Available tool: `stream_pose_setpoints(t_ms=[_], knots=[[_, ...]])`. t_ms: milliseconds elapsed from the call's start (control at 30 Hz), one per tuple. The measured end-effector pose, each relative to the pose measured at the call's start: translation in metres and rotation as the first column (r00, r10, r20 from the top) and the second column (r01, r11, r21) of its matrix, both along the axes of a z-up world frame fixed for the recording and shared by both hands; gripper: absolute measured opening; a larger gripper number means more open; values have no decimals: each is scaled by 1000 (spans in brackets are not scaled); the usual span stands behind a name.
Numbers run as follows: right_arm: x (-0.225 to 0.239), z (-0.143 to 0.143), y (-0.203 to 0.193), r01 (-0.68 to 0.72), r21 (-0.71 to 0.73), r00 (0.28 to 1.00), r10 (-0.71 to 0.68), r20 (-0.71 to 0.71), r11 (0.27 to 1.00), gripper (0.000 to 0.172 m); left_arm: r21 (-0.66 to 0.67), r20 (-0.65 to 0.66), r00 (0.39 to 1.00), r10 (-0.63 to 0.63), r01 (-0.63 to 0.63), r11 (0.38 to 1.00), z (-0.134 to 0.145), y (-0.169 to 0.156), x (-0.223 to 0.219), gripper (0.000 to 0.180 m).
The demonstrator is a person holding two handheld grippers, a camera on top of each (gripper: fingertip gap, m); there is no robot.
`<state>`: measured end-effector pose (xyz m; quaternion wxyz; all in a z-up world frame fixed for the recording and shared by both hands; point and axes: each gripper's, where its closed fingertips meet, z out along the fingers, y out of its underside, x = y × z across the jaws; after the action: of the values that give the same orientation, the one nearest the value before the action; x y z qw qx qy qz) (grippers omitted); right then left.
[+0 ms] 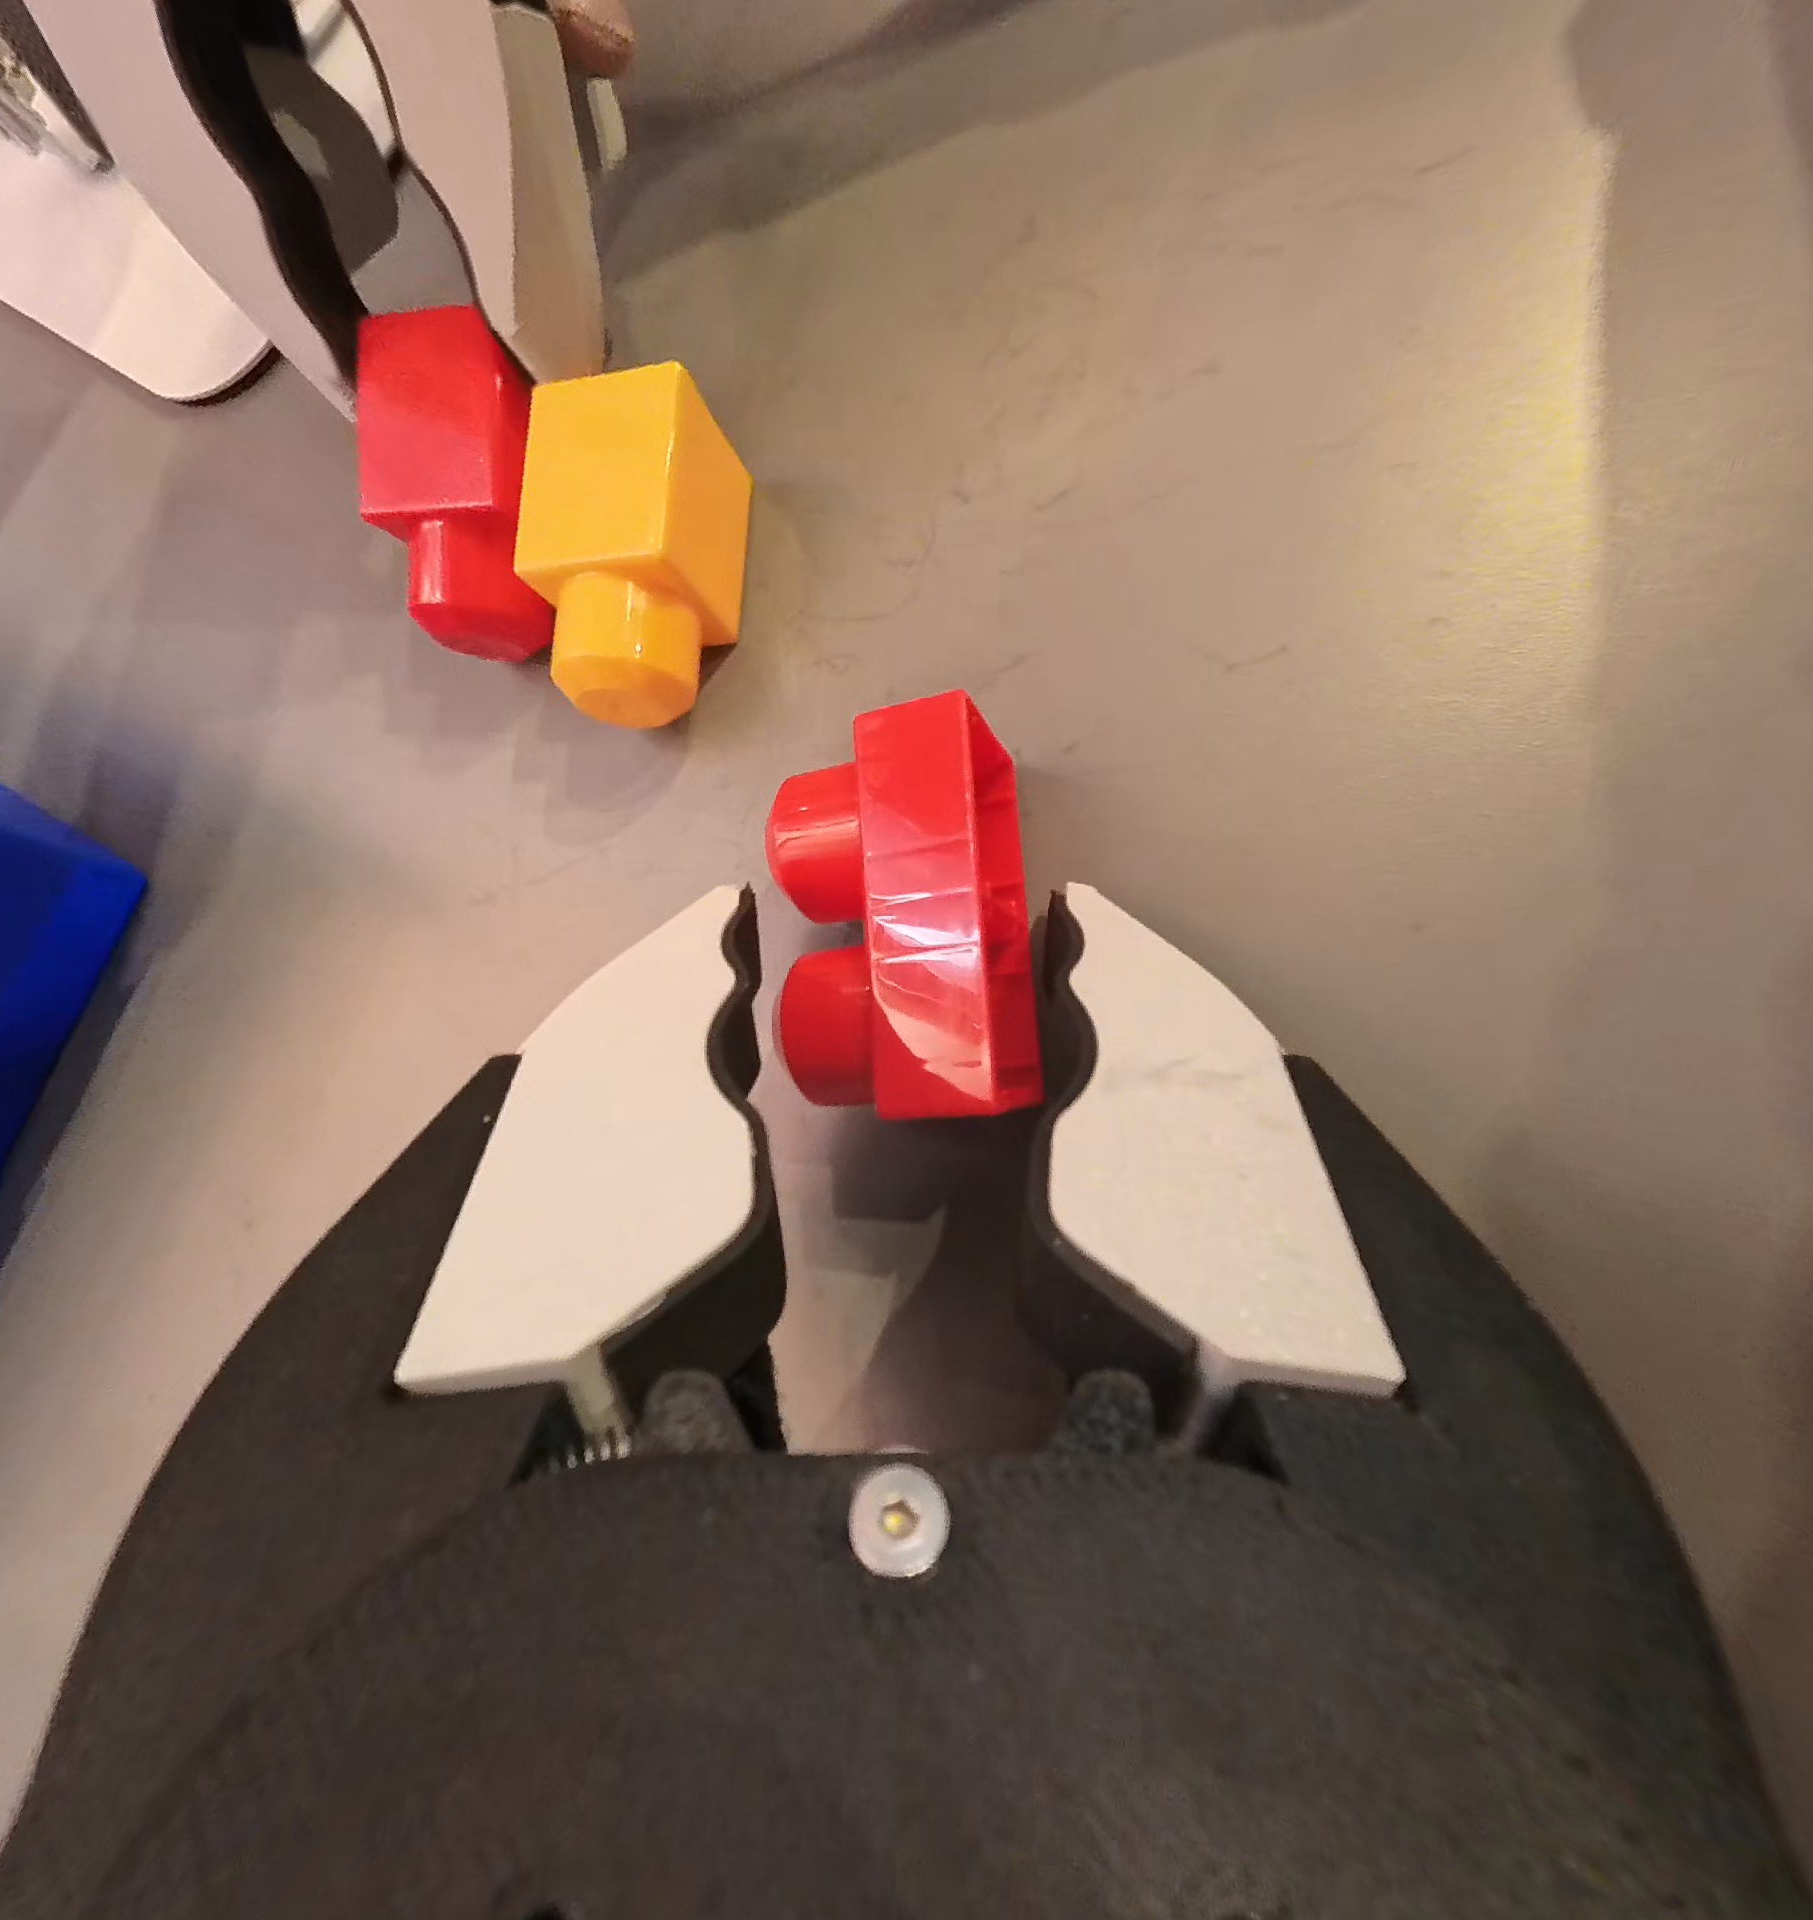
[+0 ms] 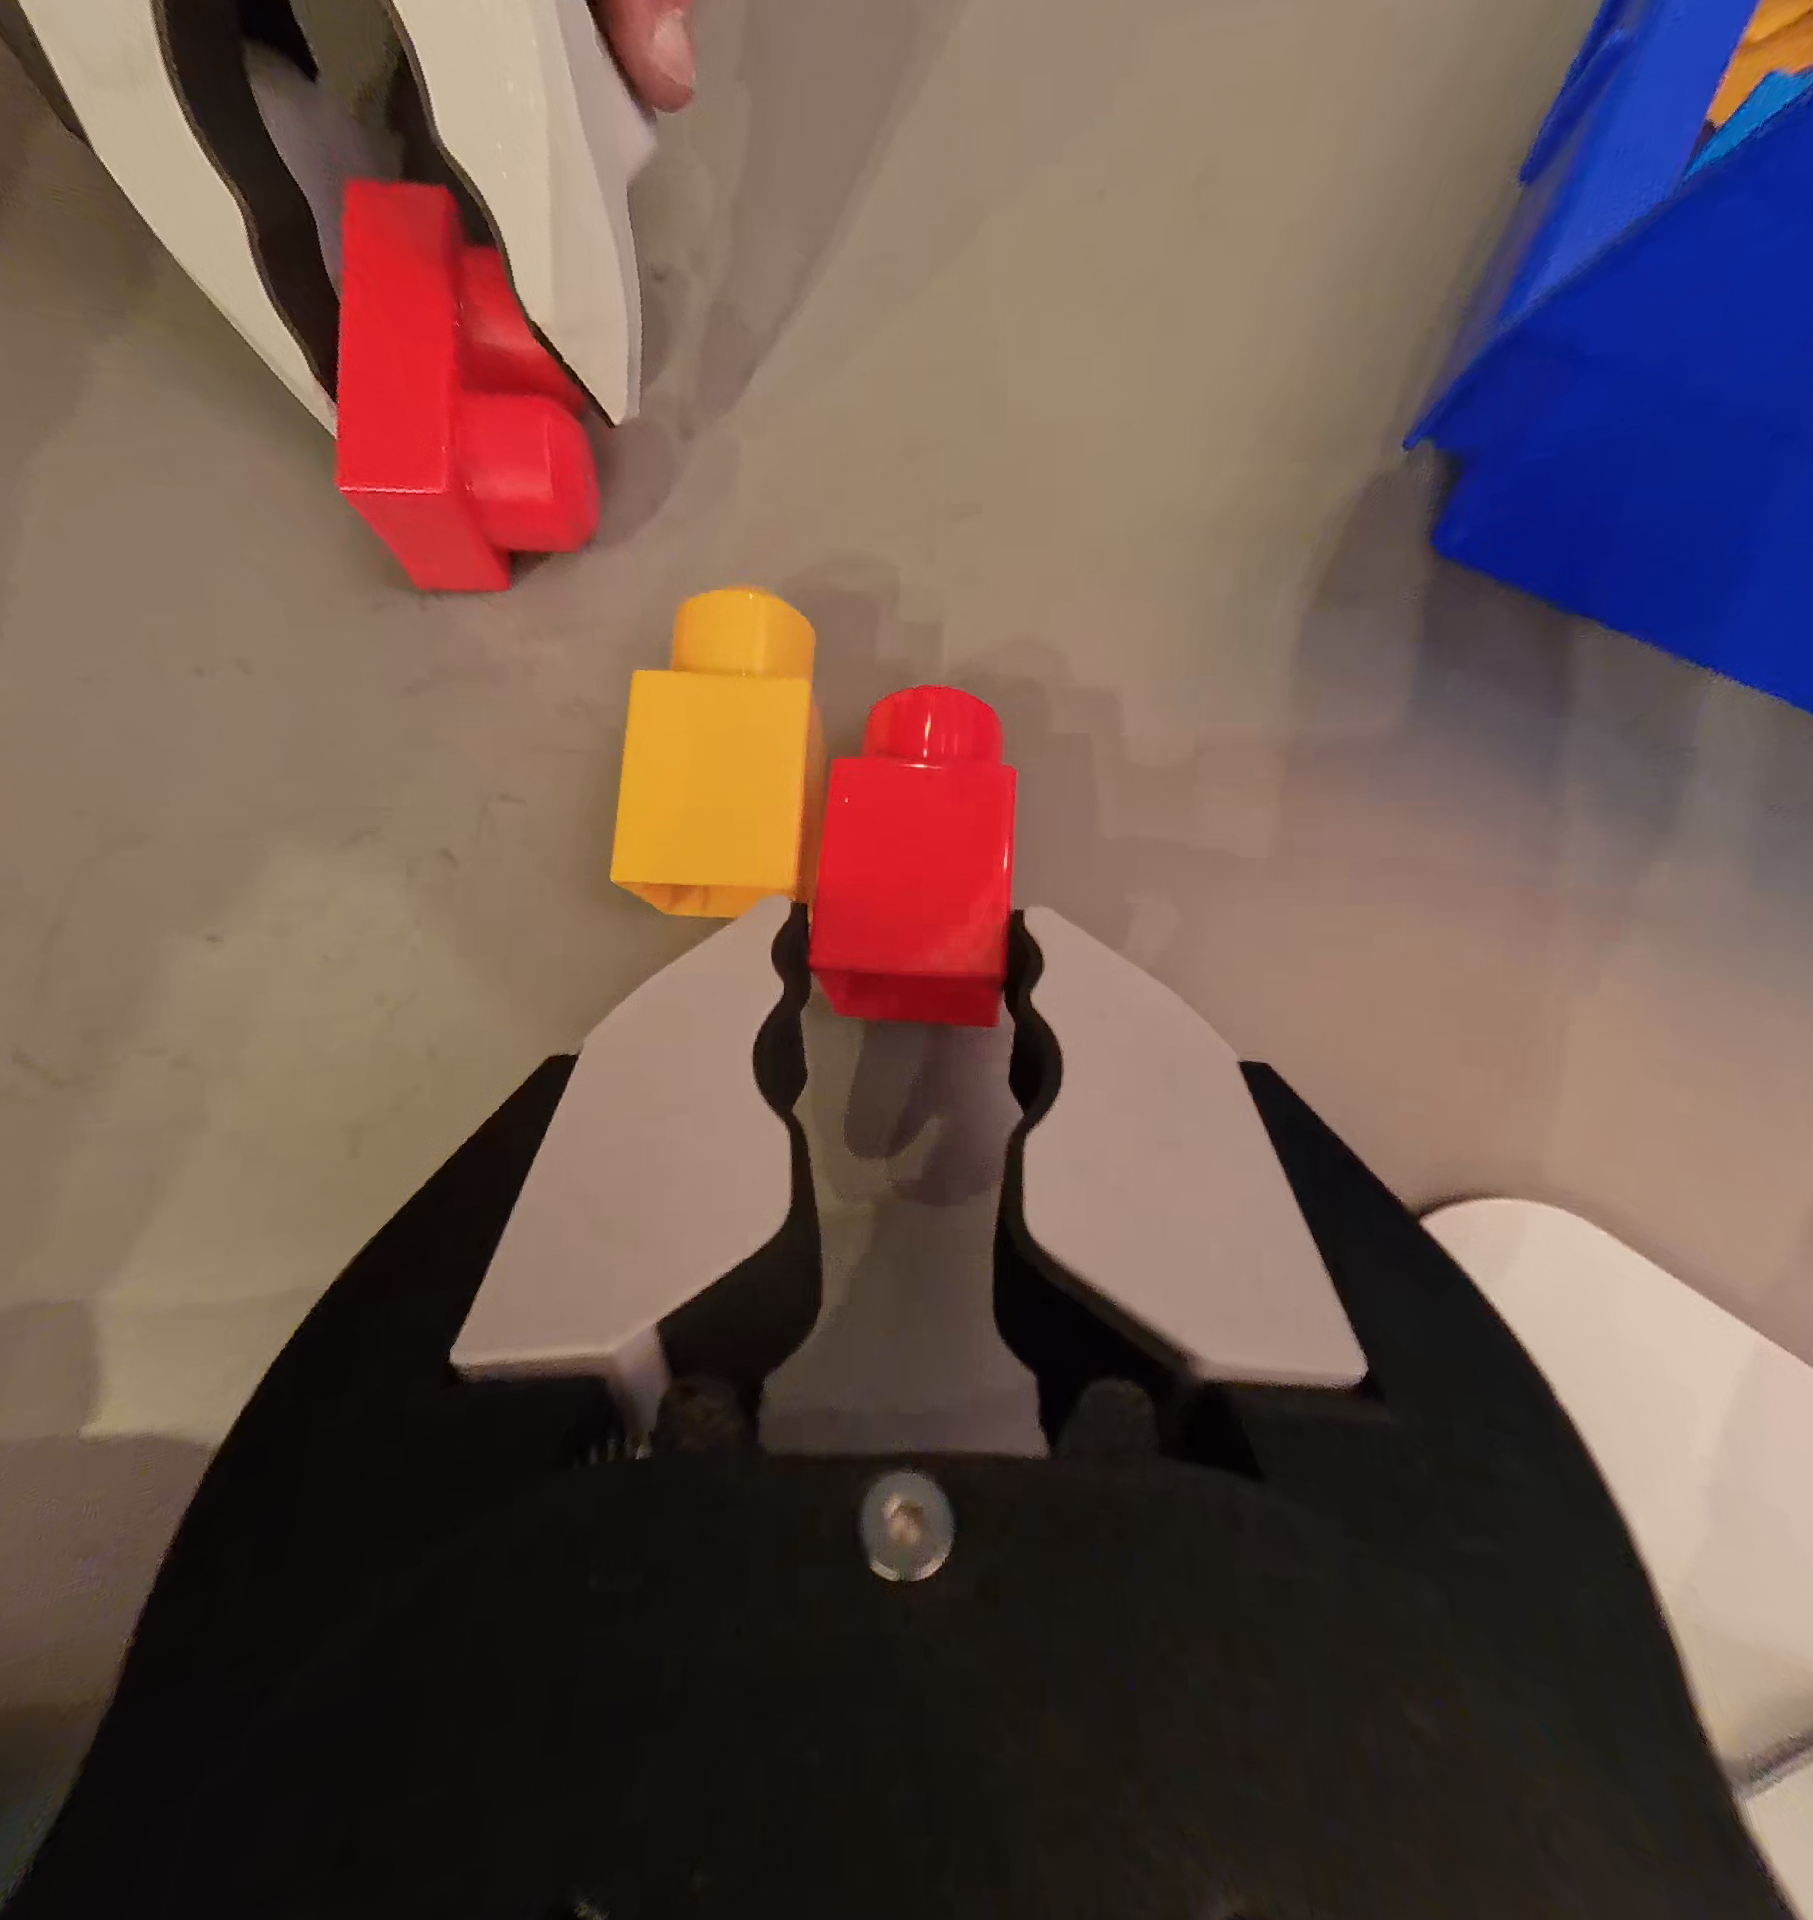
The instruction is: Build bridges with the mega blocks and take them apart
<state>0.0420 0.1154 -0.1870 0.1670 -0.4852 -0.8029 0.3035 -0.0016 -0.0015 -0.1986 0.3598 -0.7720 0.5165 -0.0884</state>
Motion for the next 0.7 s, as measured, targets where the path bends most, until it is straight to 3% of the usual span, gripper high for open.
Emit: stream_pose_setpoints(t_ms=[200, 300, 467, 600, 700], knots=[[10, 15, 5, 70, -33, 997, -71, -35, 997, 53, 1, -14, 1000, 5, -5, 1000, 0, 1, -2, 54], [24, 24, 4, 140, -59, 986, -145, -81, 988, 41, -2, -18, 1000, 14, -14, 1000, 0, 2, -6, 55], [36, 10, -3, 238, -59, 967, -243, -77, 969, 41, -15, 5, 1000, 16, -16, 1000, 0, 1, -6, 54], [27, -2, -6, 256, -23, 964, -257, -68, 967, 29, -13, 2, 1000, 19, -19, 1000, 0, 1, -6, 54], [18, -3, -11, 253, -51, 962, -257, -87, 966, 31, -11, 2, 1000, 17, -17, 1000, 0, 0, -6, 54]])
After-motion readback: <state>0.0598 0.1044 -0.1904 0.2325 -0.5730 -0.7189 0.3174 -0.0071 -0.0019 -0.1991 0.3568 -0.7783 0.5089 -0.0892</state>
